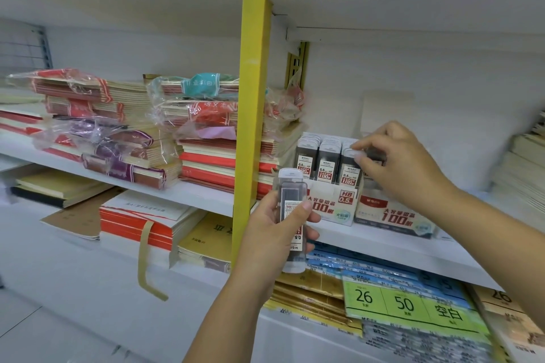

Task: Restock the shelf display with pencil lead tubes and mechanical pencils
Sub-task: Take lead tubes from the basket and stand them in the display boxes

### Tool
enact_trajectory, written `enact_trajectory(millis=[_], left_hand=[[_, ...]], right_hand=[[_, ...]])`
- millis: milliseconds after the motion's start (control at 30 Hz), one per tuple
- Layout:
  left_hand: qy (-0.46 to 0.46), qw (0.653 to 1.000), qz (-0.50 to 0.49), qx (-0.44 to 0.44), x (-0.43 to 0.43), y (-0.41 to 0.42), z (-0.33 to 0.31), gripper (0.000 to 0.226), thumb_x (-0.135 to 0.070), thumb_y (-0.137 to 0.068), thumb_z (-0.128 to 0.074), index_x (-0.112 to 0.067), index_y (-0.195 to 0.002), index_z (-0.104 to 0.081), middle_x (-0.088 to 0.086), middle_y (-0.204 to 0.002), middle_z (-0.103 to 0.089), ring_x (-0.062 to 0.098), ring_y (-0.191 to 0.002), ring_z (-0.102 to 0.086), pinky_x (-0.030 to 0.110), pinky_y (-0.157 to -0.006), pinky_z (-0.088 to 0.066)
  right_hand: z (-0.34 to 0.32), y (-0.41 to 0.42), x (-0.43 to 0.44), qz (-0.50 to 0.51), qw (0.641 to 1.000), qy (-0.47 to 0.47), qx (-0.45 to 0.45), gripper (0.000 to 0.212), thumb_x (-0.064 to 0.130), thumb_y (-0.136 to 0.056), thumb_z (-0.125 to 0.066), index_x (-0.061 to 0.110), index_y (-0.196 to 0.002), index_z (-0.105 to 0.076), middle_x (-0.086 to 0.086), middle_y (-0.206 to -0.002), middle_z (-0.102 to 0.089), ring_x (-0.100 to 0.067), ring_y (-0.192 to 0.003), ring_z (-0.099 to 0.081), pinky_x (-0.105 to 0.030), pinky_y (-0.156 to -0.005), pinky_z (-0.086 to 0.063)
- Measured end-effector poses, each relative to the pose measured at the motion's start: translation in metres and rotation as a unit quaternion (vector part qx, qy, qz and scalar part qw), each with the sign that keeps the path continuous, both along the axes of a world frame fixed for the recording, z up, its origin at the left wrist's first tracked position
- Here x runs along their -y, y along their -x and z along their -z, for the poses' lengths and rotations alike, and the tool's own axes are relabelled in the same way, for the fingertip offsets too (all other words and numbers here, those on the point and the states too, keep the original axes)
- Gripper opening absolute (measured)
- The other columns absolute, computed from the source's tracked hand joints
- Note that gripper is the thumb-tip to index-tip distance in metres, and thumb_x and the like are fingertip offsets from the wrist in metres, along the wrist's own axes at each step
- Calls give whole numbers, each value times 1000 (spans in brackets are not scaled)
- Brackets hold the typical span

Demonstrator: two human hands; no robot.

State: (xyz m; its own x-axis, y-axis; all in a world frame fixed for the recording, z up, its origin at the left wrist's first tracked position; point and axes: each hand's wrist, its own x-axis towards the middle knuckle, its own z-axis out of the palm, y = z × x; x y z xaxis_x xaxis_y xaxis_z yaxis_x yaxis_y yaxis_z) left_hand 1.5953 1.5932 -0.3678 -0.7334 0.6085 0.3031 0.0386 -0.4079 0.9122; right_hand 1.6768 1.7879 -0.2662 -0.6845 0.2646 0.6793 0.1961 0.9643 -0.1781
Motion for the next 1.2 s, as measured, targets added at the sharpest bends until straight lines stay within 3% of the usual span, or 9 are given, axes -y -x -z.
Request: enact_trajectory(millis=[233,433,633,733,900,1000,1067,1133,1200], left_hand=[[17,999,14,-38,-2,-7,0,10,-30,-94,-68,-39,-97,-70,3,-88,-77,11,-65,-68,21,-58,-54],[66,993,63,-73,-15,-28,5,11,-37,-90,-73,-41,-98,-68,2,-87,-77,9,-63,-67,22,-55,-52],[86,988,114,-52,-28,-43,10,30,-34,-87,-72,-36,-116,-64,-3,-99,-76,12,-80,-73,30,-69,-59],[85,986,140,-13,-31,-43,15,37,-26,-89,-66,-33,-126,-60,0,-111,-75,18,-92,-75,33,-75,-60],[65,991,113,5,-31,-41,17,36,-24,-94,-68,-30,-128,-57,-1,-113,-75,23,-93,-76,25,-66,-58],[52,997,60,1,-30,-37,14,40,-32,-86,-71,-31,-124,-59,1,-105,-77,16,-80,-75,21,-59,-55],[51,998,39,-23,-29,-35,13,29,-31,-91,-69,-34,-119,-63,0,-96,-78,11,-69,-69,20,-57,-53],[53,997,37,-38,-28,-34,10,18,-30,-94,-67,-36,-111,-66,-1,-79,-75,9,-60,-61,19,-54,-51],[62,996,41,-51,-28,-35,7,12,-33,-94,-66,-37,-105,-68,-1,-69,-70,9,-57,-57,20,-53,-50]], right_hand=[[23,-28,21,-53,985,106,-121,28,19,-98,-51,33,-120,-62,20,-100,-55,9,-92,-52,-2,-72,-39],[65,-54,52,-150,923,353,-33,14,40,-85,-64,39,-97,-71,16,-87,-70,1,-77,-63,-11,-64,-47],[78,-64,44,-146,861,467,-136,10,23,-91,-64,23,-88,-73,2,-70,-73,-4,-56,-64,-16,-53,-47],[80,-72,31,-130,849,479,-183,10,24,-94,-60,23,-98,-69,-4,-77,-74,-15,-66,-67,-27,-58,-49],[79,-84,22,-144,871,444,-152,34,12,-97,-53,39,-113,-66,-3,-78,-72,-14,-64,-66,-21,-59,-54],[75,-92,20,-149,885,436,-64,41,8,-96,-52,44,-97,-70,5,-81,-74,-13,-71,-69,-21,-65,-55],[73,-96,21,-156,888,433,-13,28,16,-92,-62,41,-86,-69,9,-86,-75,-8,-78,-70,-19,-67,-54],[72,-98,23,-160,895,416,0,9,27,-82,-73,35,-80,-69,9,-83,-74,-6,-76,-70,-17,-63,-53],[72,-99,25,-162,901,402,-20,11,23,-77,-78,31,-79,-69,6,-81,-72,-8,-70,-68,-19,-60,-54]])
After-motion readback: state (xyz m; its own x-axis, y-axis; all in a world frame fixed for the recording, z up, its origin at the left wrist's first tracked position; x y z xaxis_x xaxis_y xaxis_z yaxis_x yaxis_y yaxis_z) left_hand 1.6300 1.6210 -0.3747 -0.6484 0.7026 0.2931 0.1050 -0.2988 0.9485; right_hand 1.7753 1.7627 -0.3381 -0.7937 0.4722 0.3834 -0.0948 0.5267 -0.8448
